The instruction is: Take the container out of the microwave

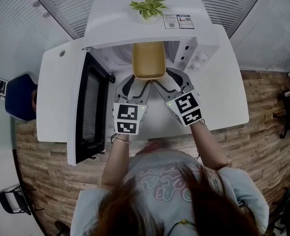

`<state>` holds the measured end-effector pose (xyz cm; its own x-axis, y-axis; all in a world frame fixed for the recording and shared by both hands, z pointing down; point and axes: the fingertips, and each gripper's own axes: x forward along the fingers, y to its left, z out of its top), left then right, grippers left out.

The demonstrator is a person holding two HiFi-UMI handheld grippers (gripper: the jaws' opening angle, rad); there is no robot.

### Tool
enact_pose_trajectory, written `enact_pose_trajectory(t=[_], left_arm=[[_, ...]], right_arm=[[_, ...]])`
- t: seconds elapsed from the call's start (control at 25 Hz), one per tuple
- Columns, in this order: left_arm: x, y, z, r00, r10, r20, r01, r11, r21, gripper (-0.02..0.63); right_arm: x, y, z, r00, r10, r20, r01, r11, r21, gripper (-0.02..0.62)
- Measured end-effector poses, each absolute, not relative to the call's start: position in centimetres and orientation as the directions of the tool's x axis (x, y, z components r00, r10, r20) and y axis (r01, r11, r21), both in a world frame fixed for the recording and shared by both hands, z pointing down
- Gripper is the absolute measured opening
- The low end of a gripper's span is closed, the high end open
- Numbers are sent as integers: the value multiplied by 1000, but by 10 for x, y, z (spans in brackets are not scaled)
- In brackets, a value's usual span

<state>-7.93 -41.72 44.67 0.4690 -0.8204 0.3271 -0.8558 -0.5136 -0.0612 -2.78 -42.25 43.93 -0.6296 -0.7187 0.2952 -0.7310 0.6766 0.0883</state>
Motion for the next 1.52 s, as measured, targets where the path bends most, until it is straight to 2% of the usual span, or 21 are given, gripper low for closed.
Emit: enact_pose_trajectory(t=[0.44,1.52], left_arm=[[-61,-362,438,433,-845,313,-879,-473,-59,216],[-27,-226,408,368,-887,279,-907,-409,-102,216]], right_arm=[[-9,-370,432,-662,-698,272,-716,697,47,229],[25,-238,405,-709,-670,217,-672,736,78,229]])
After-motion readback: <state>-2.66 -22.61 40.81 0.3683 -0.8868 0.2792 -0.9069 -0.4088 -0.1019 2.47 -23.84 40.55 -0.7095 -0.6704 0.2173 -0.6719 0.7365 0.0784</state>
